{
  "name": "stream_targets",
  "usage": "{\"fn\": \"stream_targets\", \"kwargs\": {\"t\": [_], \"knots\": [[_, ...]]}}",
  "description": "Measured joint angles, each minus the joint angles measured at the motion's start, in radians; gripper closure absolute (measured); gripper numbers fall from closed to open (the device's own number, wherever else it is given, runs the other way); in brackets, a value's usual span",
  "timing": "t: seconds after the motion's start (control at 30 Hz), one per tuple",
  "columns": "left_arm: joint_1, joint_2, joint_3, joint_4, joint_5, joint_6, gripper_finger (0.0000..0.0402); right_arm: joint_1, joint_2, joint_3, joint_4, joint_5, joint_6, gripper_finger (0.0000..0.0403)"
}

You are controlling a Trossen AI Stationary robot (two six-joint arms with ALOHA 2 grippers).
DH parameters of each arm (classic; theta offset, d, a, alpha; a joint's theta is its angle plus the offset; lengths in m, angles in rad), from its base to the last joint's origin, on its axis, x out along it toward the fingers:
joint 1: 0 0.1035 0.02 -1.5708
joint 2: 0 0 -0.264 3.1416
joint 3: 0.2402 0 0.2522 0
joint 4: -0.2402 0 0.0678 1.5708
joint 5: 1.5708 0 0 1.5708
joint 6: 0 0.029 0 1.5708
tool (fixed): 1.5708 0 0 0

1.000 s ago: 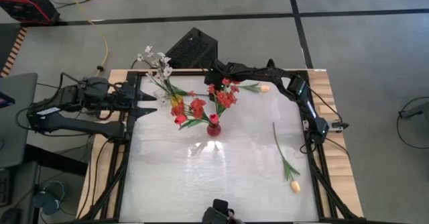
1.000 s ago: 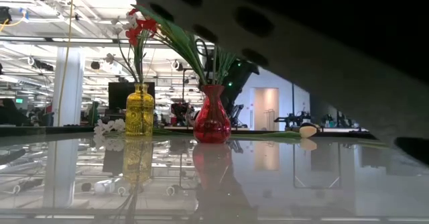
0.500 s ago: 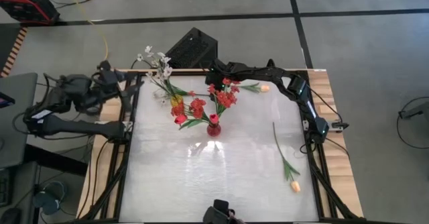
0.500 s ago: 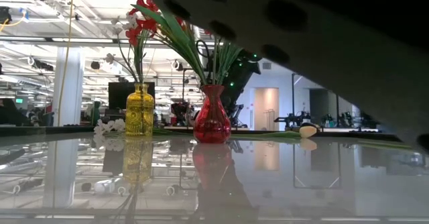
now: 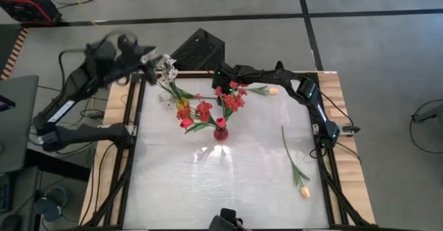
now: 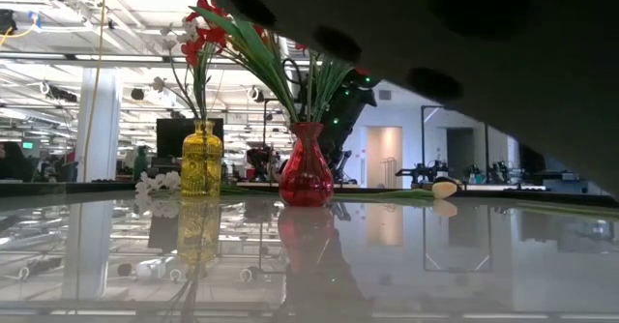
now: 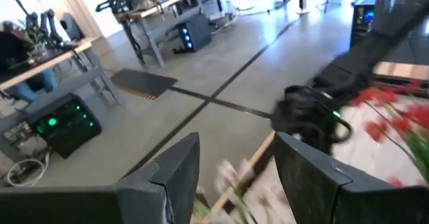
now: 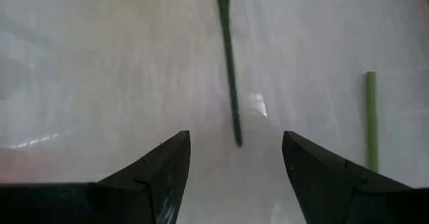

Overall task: Sort flowers into vase by color
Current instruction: Put the white flowers into the yellow vase

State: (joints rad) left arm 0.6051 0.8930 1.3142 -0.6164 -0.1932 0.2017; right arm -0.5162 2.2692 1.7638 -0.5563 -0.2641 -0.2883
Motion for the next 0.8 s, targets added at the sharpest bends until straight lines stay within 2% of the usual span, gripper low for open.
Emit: {"fn": "stream_targets", "kwargs": {"t": [0.23,0.37,0.6,0.8], "knots": [[0.318,0.253,0.195,-0.069,0.166,-0.017,0.0221,0.022,0.000,0.000,0.001,0.000,0.002,0.0139],[0.447,0.378,0.265,-0.079,0.197,-0.048,0.0221,0.027,-0.001,0.000,0.002,0.007,0.002,0.0139],[0.571,0.566,0.327,-0.080,0.206,-0.093,0.0221,0.025,-0.002,0.000,0.002,0.009,0.002,0.0139],[0.617,0.696,0.328,-0.054,0.206,-0.133,0.0221,0.025,-0.002,0.000,0.002,0.009,-0.009,0.0139]]}}
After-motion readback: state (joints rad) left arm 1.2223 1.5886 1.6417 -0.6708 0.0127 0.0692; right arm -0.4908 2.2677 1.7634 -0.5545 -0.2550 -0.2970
